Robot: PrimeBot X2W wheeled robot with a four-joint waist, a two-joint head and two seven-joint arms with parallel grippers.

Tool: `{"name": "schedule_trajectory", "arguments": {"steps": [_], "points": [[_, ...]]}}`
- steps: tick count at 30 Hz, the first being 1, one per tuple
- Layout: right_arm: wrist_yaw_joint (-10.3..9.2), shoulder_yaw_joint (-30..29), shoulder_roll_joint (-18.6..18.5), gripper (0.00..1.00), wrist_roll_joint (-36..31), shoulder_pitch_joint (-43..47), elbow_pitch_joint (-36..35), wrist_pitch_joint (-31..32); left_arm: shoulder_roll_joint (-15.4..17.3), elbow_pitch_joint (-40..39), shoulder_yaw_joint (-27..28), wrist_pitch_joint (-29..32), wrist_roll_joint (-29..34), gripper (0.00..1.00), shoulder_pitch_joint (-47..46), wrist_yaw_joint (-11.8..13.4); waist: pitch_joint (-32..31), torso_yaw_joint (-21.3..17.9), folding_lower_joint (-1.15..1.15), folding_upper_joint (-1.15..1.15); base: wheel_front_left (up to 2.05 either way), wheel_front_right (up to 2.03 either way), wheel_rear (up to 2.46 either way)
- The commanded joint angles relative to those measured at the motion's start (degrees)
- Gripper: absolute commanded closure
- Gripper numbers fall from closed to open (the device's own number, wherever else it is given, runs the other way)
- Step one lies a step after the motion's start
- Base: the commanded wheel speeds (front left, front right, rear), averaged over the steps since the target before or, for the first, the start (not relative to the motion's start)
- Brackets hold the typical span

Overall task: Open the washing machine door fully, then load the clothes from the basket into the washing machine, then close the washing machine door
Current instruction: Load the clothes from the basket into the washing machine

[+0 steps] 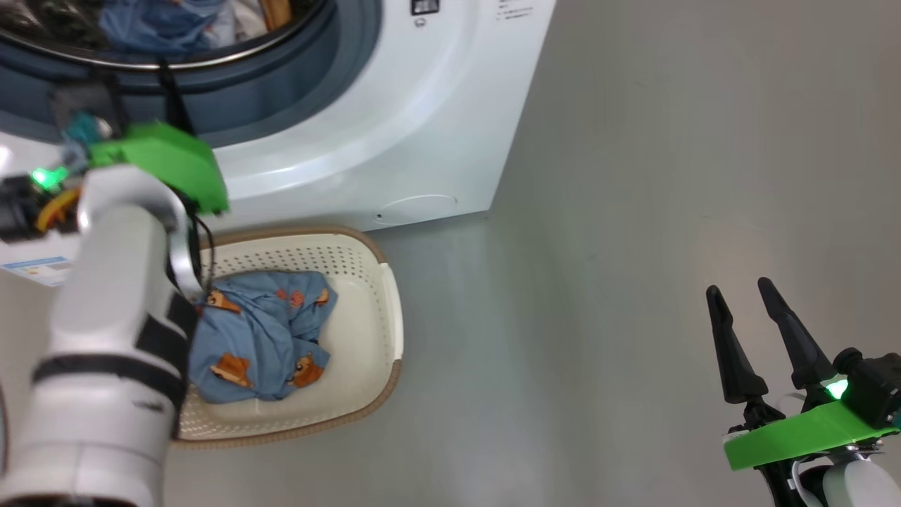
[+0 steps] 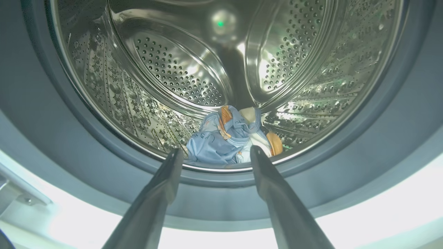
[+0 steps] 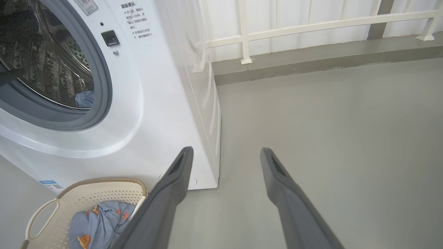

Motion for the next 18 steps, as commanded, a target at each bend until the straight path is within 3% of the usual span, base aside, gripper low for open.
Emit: {"name": "schedule_trajectory", "arguments": {"steps": [1,18], "points": [[0.09,0.67,-1.22,0.0,-0.56,1.15,-1.55,-0.28,1.37,-4.07,0.53,-0.36,0.08,0.0,3.4,-0.24,-1.25,1.71,0.0,0.0,0.0,0.0,0.0],[0.09,-0.66,-1.83,0.0,-1.81,2.18,-2.0,-0.28,-0.08,-27.4,2.02,-0.37,-0.64,0.0,28.77,0.79,-4.73,5.48,0.0,0.0,0.0,0.0,0.0]]}}
